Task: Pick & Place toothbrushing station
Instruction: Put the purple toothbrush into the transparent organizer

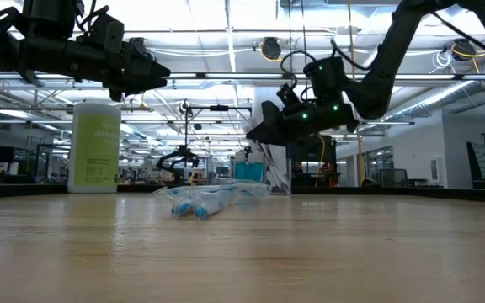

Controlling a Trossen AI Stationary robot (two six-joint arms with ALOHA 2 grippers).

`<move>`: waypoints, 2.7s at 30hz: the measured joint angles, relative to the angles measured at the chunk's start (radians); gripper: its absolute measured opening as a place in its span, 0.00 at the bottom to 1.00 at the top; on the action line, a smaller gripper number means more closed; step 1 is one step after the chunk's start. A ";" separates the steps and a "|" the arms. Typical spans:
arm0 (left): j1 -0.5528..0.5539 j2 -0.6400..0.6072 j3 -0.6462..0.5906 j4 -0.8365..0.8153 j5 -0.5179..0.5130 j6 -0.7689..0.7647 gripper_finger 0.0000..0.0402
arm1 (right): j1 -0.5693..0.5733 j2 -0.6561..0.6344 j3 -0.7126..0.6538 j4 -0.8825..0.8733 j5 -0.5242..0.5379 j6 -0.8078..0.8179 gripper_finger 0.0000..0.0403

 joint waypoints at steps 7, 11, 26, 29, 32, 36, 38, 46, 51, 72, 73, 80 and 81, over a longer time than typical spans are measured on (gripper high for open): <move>0.000 0.000 0.000 0.000 0.000 0.000 0.49 | 0.027 -0.075 0.000 -0.071 0.062 -0.154 0.10; 0.000 0.000 0.000 0.000 0.000 0.000 0.49 | 0.027 -0.107 0.000 -0.149 0.061 -0.175 0.02; 0.000 0.000 0.000 0.000 0.000 0.000 0.49 | 0.058 -0.181 0.000 -0.184 0.056 -0.152 0.01; 0.000 0.000 0.000 0.000 0.000 0.000 0.49 | 0.057 -0.222 0.000 -0.222 0.056 -0.156 0.01; 0.000 0.000 0.000 0.000 0.000 0.000 0.49 | 0.056 -0.285 0.000 -0.277 0.031 -0.175 0.01; 0.000 0.000 0.000 0.000 0.000 0.000 0.49 | 0.056 -0.389 0.000 -0.362 -0.082 -0.166 0.01; 0.000 0.000 0.000 0.000 0.000 0.000 0.49 | 0.056 -0.439 0.000 -0.393 -0.212 -0.144 0.00; 0.000 0.000 0.000 0.000 0.000 0.000 0.49 | 0.075 -0.556 0.000 -0.406 -0.848 -0.077 0.00; 0.000 0.000 0.000 0.000 0.000 0.000 0.49 | 0.115 -0.571 0.000 -0.397 -1.100 0.017 0.00; 0.000 0.000 0.000 0.000 0.000 0.000 0.49 | 0.363 -0.561 -0.124 -0.043 -0.956 0.034 0.00; 0.000 0.000 0.000 0.000 0.000 0.000 0.49 | 0.371 -0.561 -0.149 0.029 -0.944 0.063 0.00; 0.000 0.000 0.000 0.000 0.000 0.000 0.49 | 0.397 -0.562 -0.302 0.542 -0.768 0.264 0.00; 0.000 0.000 0.000 0.000 0.000 0.000 0.49 | 0.397 -0.562 -0.317 0.574 -0.742 0.274 0.00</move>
